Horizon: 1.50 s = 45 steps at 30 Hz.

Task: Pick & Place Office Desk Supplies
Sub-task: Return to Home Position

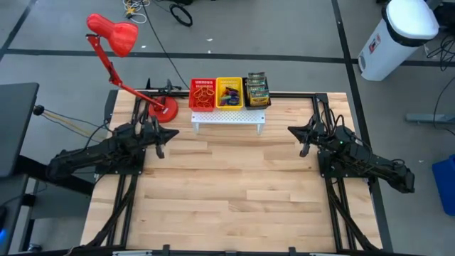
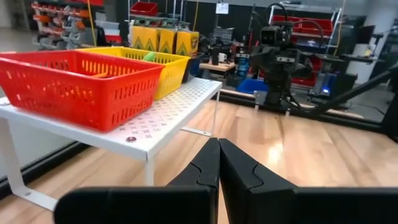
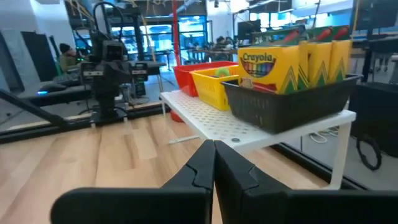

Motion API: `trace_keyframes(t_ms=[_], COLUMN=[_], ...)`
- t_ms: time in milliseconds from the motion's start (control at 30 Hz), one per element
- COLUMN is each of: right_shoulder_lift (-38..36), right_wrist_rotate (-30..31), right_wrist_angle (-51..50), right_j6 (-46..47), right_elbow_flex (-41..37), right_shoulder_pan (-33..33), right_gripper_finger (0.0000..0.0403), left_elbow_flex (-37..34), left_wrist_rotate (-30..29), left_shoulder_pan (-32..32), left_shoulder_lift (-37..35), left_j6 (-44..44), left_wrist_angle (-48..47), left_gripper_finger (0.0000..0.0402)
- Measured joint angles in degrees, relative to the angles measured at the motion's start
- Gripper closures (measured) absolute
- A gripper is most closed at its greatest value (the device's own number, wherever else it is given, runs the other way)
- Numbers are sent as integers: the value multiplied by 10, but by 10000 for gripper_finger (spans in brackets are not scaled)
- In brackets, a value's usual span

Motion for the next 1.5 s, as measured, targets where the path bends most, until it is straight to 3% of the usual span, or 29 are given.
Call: trace_keyframes(t_ms=[233, 400, 667, 1500], right_shoulder_lift=[0, 5, 7, 6], right_wrist_rotate=[18, 52, 49, 48], right_wrist_angle=[-5, -10, -10, -10], right_j6=[-3, -28, -29, -29], right_elbow_flex=[0, 0, 0, 0], right_shoulder_pan=[0, 0, 0, 0], right_gripper_finger=[399, 381, 358, 356], left_elbow_flex=[0, 0, 0, 0], left_wrist_rotate=[-4, 20, 24, 21], left_shoulder_pan=[0, 0, 0, 0], left_shoulder_lift=[0, 0, 0, 0], left_j6=[-25, -34, -51, -49], left_wrist_angle=[0, -1, 5, 7], left_gripper_finger=[394, 394, 394, 394])
